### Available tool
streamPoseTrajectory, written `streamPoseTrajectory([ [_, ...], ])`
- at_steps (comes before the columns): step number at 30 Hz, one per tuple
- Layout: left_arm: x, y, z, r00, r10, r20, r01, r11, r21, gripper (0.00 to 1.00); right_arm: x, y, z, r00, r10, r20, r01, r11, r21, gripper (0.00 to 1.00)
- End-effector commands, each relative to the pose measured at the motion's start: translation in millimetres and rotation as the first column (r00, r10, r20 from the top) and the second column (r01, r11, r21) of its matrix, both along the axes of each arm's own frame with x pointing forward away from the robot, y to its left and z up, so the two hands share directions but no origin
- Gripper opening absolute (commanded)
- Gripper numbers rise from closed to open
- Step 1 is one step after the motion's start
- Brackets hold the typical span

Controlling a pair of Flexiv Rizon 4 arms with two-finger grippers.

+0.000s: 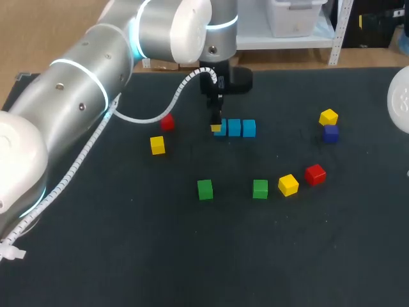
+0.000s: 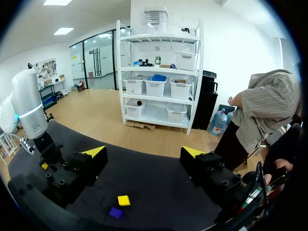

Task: Place the blue cubes, place green cubes on the blue cubes, place the yellow cubes on the green cubes, then place the red cubes on the yellow cubes, and place purple cube on the red cubes.

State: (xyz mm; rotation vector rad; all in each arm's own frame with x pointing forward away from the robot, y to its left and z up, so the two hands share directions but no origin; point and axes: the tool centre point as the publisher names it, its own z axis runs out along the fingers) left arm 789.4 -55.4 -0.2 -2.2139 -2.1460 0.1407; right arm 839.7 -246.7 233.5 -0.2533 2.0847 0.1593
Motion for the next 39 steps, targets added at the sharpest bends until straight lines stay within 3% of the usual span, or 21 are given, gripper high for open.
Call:
streamPoseTrajectory([
  [1, 8.3, -2, -0.9, 0.974, -0.003, -0.226, 0.005, 1.000, 0.011, 1.00, 0.2, -1, 0, 1.000, 0.002, 0.000, -0.002, 1.000, 0.000, 1.00],
  [10, 8.2, 3, 6.9, 0.976, 0.004, -0.216, 0.001, 1.000, 0.019, 1.00, 0.2, -1, 0, 1.000, 0.002, 0.000, -0.002, 1.000, 0.000, 1.00],
  [24, -14.5, 24, 49.5, 0.965, 0.104, -0.241, -0.088, 0.993, 0.076, 1.00, 0.2, -1, 0, 1.000, 0.002, 0.000, -0.002, 1.000, 0.000, 1.00],
  [26, -20.8, 27, 54.2, 0.961, 0.143, -0.237, -0.124, 0.988, 0.093, 1.00, 0.2, -1, 0, 1.000, 0.002, 0.000, -0.002, 1.000, 0.000, 1.00],
  [28, -27.5, 27, 57.7, 0.966, 0.142, -0.218, -0.132, 0.989, 0.062, 1.00, 0.2, -1, 0, 1.000, 0.002, 0.000, -0.002, 1.000, 0.000, 1.00],
  [39, -70.2, 31, 72.3, 0.984, 0.055, -0.172, -0.044, 0.997, 0.068, 1.00, 0.2, -1, 0, 1.000, 0.002, 0.000, -0.002, 1.000, 0.000, 1.00],
])
